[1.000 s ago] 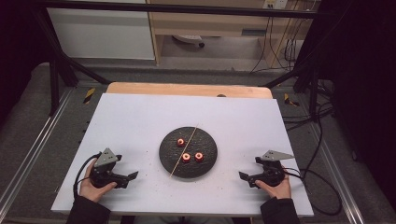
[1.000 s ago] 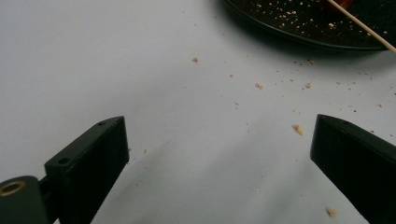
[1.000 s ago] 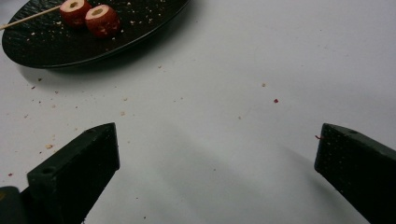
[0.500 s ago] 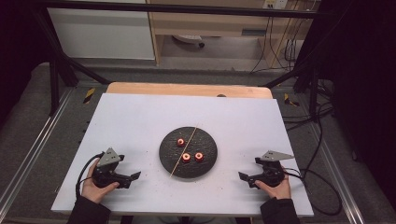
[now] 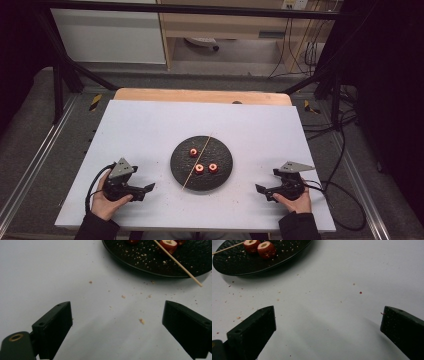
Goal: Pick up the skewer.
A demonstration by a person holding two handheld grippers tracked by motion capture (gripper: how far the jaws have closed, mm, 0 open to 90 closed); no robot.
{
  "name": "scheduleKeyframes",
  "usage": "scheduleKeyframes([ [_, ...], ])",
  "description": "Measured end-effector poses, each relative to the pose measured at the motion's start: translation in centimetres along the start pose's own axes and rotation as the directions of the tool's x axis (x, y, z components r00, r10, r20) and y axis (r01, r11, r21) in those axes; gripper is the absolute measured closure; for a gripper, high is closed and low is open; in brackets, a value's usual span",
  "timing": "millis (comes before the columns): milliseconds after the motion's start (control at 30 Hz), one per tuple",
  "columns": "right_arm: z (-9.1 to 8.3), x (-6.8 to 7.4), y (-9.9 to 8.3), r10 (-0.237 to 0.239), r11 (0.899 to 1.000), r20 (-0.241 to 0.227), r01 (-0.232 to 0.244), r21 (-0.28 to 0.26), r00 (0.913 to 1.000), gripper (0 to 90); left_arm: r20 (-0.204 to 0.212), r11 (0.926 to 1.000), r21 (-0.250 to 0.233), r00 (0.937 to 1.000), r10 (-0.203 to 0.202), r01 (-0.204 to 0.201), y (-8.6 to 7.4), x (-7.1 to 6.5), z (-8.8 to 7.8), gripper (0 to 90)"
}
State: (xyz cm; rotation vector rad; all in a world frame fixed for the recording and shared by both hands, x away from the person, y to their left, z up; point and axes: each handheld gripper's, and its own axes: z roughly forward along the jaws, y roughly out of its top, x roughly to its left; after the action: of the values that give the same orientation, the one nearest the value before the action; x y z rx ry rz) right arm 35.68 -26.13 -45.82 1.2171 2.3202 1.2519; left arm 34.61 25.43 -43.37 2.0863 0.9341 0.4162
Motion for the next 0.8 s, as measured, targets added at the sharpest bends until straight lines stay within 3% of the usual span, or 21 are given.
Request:
scheduleKeyframes([
  [333, 0.0, 0.0, 0.0, 0.000, 1.000, -0.001, 0.000, 0.000, 1.0000, 1.0, -0.029, 0.9997, 0.004, 0.9992, 0.025, -0.025, 1.8, -1.9, 0.1, 29.4],
  [633, 0.0, 0.0, 0.0, 0.002, 1.000, 0.000, -0.002, -0.001, 1.0000, 1.1, -0.036, 0.9977, 0.049, 0.9981, 0.049, -0.047, 4.2, -3.7, 1.3, 30.4],
  [800, 0.0, 0.0, 0.0, 0.001, 1.000, 0.000, -0.001, -0.001, 1.0000, 1.1, -0.027, 0.9969, 0.068, 0.9988, 0.042, -0.040, 5.5, -4.6, 2.3, 28.0],
])
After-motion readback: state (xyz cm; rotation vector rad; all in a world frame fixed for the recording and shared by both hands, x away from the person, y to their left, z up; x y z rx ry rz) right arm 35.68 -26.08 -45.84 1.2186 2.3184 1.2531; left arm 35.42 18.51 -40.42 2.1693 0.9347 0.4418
